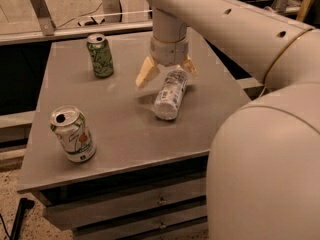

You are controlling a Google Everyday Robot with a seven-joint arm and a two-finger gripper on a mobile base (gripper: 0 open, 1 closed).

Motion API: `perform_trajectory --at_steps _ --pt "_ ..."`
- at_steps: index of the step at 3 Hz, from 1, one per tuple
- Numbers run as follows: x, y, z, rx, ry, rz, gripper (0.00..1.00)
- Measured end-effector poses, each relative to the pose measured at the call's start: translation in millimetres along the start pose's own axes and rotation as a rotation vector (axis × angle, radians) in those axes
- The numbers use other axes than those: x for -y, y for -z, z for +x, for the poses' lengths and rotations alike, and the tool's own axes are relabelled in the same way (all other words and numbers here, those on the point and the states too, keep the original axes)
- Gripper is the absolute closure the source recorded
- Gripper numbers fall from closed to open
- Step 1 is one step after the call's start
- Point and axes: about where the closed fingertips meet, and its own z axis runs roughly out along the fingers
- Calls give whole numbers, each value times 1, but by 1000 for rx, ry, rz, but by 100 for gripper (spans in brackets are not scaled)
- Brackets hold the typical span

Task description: Place blue plastic bottle upright

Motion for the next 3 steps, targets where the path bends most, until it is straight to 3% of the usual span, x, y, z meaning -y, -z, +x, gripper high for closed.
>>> perform_trajectory --at_steps 1,2,3 --pt "5 1 1 1 -154 43 0" --pt "11 5 1 1 -226 83 0" --pt "11 -2 -2 -18 -212 58 26"
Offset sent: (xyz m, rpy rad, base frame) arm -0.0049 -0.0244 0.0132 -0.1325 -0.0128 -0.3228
